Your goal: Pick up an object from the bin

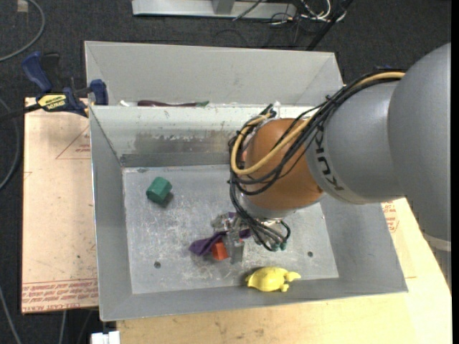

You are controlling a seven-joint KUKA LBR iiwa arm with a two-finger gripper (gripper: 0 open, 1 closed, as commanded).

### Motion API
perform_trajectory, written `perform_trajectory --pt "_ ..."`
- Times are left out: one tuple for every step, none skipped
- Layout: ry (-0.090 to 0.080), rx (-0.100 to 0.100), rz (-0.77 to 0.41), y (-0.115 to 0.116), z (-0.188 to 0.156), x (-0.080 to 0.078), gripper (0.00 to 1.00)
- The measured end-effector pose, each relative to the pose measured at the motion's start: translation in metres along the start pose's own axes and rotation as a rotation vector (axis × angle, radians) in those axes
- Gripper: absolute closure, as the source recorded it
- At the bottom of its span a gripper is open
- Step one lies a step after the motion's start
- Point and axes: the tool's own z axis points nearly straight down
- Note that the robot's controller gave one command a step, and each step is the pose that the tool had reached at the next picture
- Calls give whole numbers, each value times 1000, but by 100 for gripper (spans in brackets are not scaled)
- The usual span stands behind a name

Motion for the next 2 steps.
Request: perform_trajectory --pt "6 -1 0 0 -15 1 100" --pt "3 0 0 0 -36 0 100"
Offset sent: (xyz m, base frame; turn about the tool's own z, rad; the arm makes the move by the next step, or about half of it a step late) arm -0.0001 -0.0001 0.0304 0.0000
